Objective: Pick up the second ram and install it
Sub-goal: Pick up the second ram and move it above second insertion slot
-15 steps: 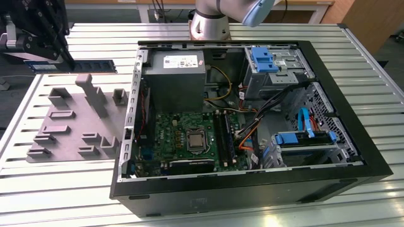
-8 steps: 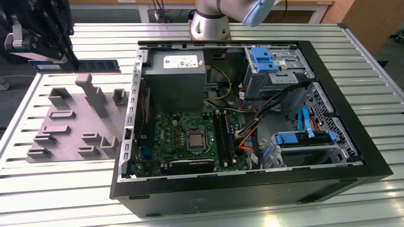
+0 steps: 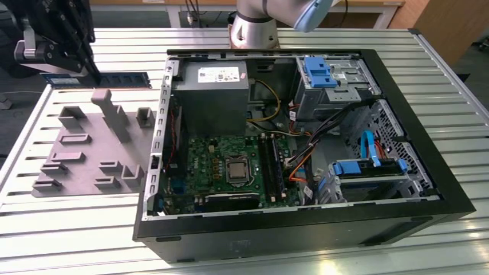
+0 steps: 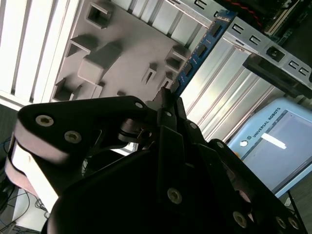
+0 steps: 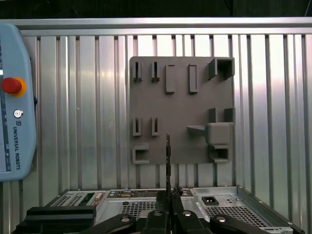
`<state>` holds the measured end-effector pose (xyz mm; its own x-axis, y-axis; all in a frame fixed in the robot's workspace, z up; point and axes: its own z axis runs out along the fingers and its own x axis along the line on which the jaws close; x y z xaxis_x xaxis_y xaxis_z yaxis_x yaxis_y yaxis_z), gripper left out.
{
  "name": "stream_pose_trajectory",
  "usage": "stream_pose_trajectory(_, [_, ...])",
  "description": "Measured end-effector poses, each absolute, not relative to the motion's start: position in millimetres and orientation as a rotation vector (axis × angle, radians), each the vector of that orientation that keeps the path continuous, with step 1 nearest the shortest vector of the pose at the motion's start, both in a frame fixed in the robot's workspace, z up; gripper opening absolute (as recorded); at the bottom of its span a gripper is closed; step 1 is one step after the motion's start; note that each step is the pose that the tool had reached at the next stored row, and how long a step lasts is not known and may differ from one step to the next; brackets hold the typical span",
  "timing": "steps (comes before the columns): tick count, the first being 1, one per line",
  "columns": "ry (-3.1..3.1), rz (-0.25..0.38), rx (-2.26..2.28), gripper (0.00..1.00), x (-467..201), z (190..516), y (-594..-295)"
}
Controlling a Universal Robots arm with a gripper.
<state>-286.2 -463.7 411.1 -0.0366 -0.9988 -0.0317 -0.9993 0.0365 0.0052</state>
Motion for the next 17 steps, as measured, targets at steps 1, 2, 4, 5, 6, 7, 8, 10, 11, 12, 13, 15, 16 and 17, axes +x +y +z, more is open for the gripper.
stream_pose_trajectory(1, [2.248, 0.04, -2.167, 0.14, -285, 411, -464])
stream_pose_trajectory(2, [2.248, 0.04, -2.167, 0.14, -284, 411, -464])
stream_pose_trajectory(4, [2.248, 0.04, -2.167, 0.14, -282, 411, -464])
stream_pose_trajectory(5, [2.248, 0.04, -2.167, 0.14, -281, 411, -464])
stream_pose_trajectory(6, [2.248, 0.04, -2.167, 0.14, -280, 411, -464])
stream_pose_trajectory(7, [2.248, 0.04, -2.167, 0.14, -279, 411, -464])
stream_pose_trajectory(8, [2.248, 0.04, -2.167, 0.14, -278, 411, -464])
stream_pose_trajectory(10, [2.248, 0.04, -2.167, 0.14, -276, 411, -464])
stream_pose_trajectory(11, [2.248, 0.04, -2.167, 0.14, -275, 411, -464])
stream_pose_trajectory(12, [2.248, 0.04, -2.167, 0.14, -274, 411, -464])
stream_pose_trajectory(13, [2.248, 0.04, -2.167, 0.14, -274, 411, -464])
stream_pose_trajectory(15, [2.248, 0.04, -2.167, 0.14, -272, 411, -464])
stream_pose_trajectory(16, [2.248, 0.04, -2.167, 0.14, -271, 411, -464])
stream_pose_trajectory(17, [2.248, 0.04, -2.167, 0.14, -270, 411, -464])
